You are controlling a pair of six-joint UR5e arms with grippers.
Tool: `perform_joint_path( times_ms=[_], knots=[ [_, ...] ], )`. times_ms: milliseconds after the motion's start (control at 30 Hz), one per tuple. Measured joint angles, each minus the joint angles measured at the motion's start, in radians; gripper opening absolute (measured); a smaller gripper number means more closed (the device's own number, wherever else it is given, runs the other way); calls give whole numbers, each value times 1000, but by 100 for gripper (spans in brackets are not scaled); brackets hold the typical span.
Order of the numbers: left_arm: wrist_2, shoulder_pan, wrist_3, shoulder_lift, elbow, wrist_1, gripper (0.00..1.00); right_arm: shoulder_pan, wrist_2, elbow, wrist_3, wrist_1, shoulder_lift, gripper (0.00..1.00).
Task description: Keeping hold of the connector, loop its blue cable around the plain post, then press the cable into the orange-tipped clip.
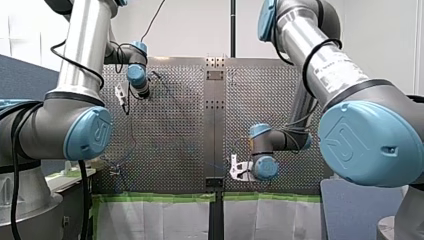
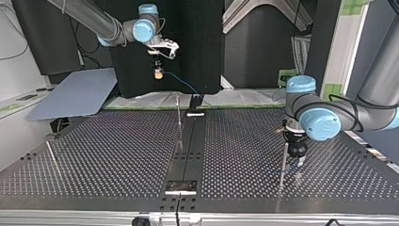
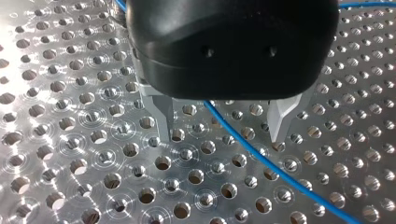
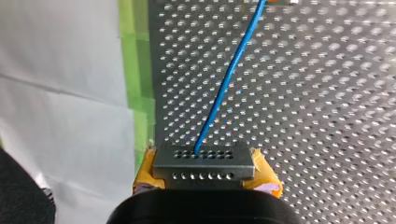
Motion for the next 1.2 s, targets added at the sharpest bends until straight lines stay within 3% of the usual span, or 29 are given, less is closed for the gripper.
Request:
perform_joint_path(
  times_ms=[267,567,733,1200],
  knots=[
    [0,0,-4,0,0,-3,100,-32,-42,73,6,-79,-79,0],
    [0,-2,-4,0,0,-4,100,-54,-56,84,4,-163,-147,0],
    [0,-2,-4,0,0,-5,100,-62,-67,84,2,-212,-142,0],
    [0,-2,-7,0,-2,-5,100,-64,-71,84,-5,-338,-50,0]
  ],
)
